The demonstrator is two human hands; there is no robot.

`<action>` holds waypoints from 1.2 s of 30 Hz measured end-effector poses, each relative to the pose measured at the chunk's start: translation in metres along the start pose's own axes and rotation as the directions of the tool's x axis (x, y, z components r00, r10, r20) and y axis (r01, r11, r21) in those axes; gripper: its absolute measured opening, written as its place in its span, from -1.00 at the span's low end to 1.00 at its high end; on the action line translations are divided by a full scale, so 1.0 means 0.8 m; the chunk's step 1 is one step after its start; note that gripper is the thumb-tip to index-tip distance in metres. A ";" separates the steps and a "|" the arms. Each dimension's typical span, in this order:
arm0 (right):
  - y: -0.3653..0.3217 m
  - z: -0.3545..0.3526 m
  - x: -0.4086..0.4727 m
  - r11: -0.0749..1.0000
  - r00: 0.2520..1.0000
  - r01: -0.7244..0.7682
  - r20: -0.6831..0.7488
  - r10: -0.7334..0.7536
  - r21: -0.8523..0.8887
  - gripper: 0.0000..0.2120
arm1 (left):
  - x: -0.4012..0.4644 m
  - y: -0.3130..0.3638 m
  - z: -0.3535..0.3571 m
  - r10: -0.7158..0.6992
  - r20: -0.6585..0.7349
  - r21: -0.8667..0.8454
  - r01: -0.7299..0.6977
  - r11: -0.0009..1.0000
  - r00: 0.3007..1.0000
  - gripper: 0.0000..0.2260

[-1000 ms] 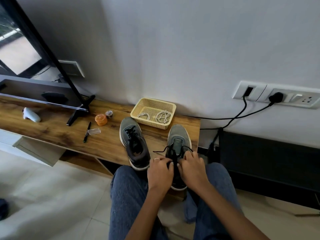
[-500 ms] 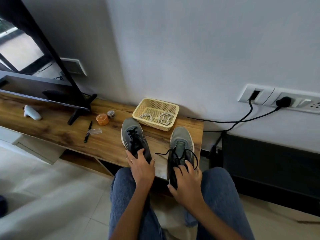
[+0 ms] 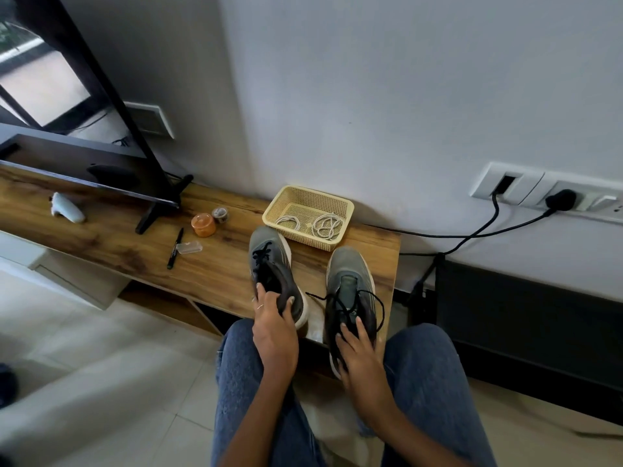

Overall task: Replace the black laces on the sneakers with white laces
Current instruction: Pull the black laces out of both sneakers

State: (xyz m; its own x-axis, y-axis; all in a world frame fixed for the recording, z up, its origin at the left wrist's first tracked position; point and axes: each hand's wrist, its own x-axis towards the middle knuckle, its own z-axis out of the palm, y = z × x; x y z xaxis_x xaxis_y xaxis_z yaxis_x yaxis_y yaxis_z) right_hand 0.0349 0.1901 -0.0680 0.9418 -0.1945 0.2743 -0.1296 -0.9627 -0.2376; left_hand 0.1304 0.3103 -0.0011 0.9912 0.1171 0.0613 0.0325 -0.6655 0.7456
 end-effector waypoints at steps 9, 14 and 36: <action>-0.023 -0.006 -0.007 0.962 0.957 0.272 0.116 -0.267 -0.029 -0.51 | -0.026 0.023 -0.039 0.192 -0.130 -0.029 -0.197 0.980 0.973 -0.92; -0.039 0.008 0.027 0.953 0.928 0.304 0.223 -0.299 0.011 -0.53 | -0.016 0.042 -0.056 0.244 -0.200 -0.042 -0.257 0.965 0.949 -0.92; 0.057 -0.074 0.083 0.283 0.842 -0.518 0.424 0.333 0.807 -0.64 | -0.075 0.066 -0.011 0.449 0.044 -0.060 -0.447 0.893 0.892 -0.69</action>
State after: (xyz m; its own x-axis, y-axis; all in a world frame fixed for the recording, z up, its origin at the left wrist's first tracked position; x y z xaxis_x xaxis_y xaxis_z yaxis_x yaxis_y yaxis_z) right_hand 0.0730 0.1220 -0.0057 0.8817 -0.4046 -0.2428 -0.2739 -0.0199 -0.9616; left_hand 0.0717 0.2744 0.0401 0.9046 -0.2271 0.3607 -0.4215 -0.6020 0.6782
